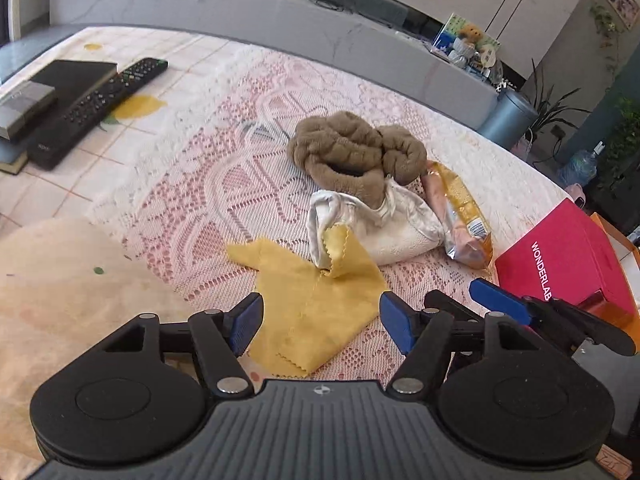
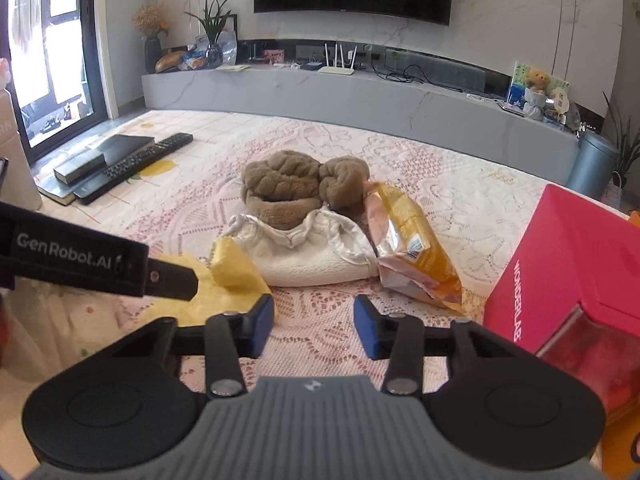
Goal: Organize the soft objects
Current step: 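Lower the left tool onto the yellow cloth and close it, then close the right tool on the white knit drawstring bag while the left holds the cloth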
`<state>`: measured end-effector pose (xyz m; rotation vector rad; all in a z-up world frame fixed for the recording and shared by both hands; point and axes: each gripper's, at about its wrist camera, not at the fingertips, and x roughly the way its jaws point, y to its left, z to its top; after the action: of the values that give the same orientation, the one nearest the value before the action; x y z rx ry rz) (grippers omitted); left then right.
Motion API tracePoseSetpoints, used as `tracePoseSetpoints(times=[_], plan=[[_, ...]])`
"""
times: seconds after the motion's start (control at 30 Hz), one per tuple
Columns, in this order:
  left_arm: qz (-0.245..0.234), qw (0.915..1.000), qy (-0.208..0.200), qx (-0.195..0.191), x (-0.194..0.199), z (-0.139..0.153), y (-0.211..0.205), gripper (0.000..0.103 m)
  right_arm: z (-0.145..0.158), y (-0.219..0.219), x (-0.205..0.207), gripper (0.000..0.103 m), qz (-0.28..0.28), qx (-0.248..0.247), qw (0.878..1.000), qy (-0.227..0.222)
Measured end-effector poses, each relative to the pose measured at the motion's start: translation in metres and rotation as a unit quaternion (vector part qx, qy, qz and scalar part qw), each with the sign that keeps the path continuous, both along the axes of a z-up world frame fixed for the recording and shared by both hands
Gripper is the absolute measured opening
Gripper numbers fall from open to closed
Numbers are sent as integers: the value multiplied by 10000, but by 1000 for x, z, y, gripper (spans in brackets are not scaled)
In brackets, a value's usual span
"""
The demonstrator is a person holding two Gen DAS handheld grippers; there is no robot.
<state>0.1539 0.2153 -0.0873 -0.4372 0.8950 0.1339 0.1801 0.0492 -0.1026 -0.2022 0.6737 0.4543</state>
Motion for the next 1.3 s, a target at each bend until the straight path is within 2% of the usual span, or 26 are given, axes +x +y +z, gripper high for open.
tracePoseSetpoints(times=[0.1,0.2,0.33,0.43,0.47,0.57,0.67,0.8,0.83,0.97,1.03,1.07,1.1,1.17,1.2,1.23,1.3], plan=[[-58,9998,171,-53,9,-7,-4,83,-9,-3,6,42,5,110,9998,165],[-88,9992,391,-57,16,-15,-7,84,-16,-7,9,42,-4,211,9994,277],[82,9985,466,276,17,-16,-11,83,-23,-11,15,35,-44,320,9985,449],[165,9967,534,585,21,-16,-16,83,-29,-8,17,34,-40,232,9984,519],[161,9962,605,605,23,-18,-16,83,-30,-7,16,34,-35,210,9987,470],[131,9971,578,488,29,-20,-16,93,-30,-5,15,34,1,150,9990,427],[-44,9975,525,477,31,-21,-21,93,-30,-6,15,35,-4,181,9989,430],[-274,9986,349,293,31,-20,-26,81,-31,-5,13,36,3,134,9991,392],[-306,9987,318,255,31,-21,-26,75,-31,-4,13,36,12,115,9992,378],[-284,9984,293,380,32,-20,-29,64,-31,-2,11,39,37,74,9994,342],[-255,9975,329,565,32,-20,-32,49,-31,-2,11,39,36,75,9994,336],[-239,9966,369,696,33,-20,-33,44,-31,-2,11,39,32,80,9994,337],[-210,9952,418,857,33,-20,-36,33,-32,-3,11,39,30,86,9994,338],[-202,9939,441,993,33,-20,-37,27,-31,-3,11,39,21,106,9994,332],[-202,9943,429,950,33,-20,-35,10,-31,-4,11,39,22,122,9994,325],[-221,9954,398,846,32,-19,-33,3,-30,-4,11,39,27,138,9994,317],[-197,9973,224,671,27,-16,-30,3,-29,-4,10,39,61,179,9994,298]])
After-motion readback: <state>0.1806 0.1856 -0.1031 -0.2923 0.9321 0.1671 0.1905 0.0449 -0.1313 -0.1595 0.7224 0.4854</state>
